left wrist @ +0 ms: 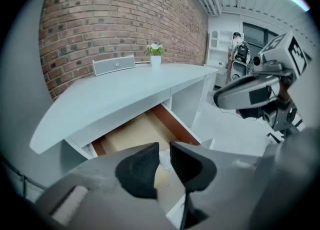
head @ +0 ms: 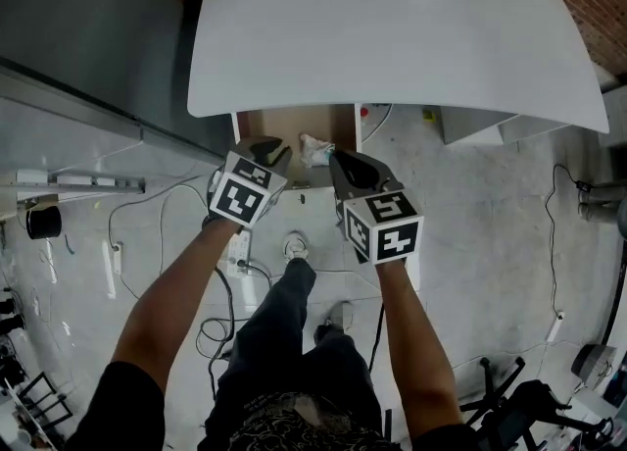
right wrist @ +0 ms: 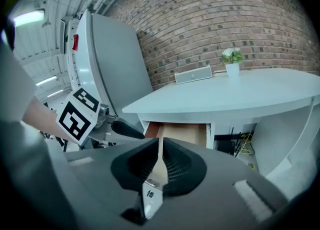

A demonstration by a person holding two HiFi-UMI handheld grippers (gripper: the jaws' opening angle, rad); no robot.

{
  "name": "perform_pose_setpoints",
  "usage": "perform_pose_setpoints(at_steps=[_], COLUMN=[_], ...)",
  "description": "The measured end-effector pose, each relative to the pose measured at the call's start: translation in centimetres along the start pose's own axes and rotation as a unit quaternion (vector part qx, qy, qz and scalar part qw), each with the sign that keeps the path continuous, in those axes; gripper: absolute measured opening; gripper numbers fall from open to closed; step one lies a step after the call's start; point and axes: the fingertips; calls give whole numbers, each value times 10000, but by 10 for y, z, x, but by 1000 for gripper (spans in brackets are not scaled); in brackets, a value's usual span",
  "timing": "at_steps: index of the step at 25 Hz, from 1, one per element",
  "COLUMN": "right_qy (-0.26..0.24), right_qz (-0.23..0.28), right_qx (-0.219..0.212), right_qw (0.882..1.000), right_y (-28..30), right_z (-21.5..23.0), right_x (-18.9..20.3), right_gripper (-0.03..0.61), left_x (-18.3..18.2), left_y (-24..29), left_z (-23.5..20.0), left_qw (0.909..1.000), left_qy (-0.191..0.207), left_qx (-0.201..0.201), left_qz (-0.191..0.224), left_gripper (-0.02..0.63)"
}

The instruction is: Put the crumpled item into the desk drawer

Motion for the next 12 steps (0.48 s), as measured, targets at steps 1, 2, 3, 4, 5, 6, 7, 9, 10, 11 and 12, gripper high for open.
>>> perform_pose_setpoints(at_steps=[1,2,3,4,5,6,7,9,10,11,12], right_qy=[-16,-32,-48,-68,-92,-122,-160,-245,-284,-318,-346], right_qz=[27,57,86,110,127,141,155,197,227,257,283], right_qx=[-9,-16,-21,-25,-30,-37,-44,-58,-64,-69,-68], right_qw=[10000,10000,9999,9999,9999,9998,9997,9995,9993,9991,9990], right_y=[-6,-11,-17,-23,-29,-35,-41,-52,-56,-61,-66], right_z=[-2,-4,-6,-8,-11,-13,-16,-22,-24,-25,-26], right_x=[-4,-9,-13,-17,-21,-24,-27,-33,-37,-41,-44], right_gripper=[28,27,27,28,28,27,26,25,25,25,23], left_x=[-4,-8,-12,-17,-21,-25,-29,-37,-41,-45,-50], left_y=[-8,-16,-23,-32,-40,-49,-58,-74,-81,-87,-93], left_z=[2,5,6,8,11,14,18,24,25,27,29], left_qw=[10000,9999,9998,9997,9995,9993,9992,9987,9982,9976,9969], left_qy=[-20,-34,-44,-51,-54,-54,-51,-60,-69,-79,-91], left_qx=[-32,-70,-112,-159,-206,-242,-269,-333,-377,-424,-472], left_qz=[29,72,125,181,229,265,297,393,462,541,624], left_gripper=[77,77,77,77,77,77,77,76,77,76,75])
Point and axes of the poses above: the fingertips, and each gripper's own axes: y forward along the fingers, z to its right, x out of its underside, and after that the axes turned 1 degree about -y, right-handed
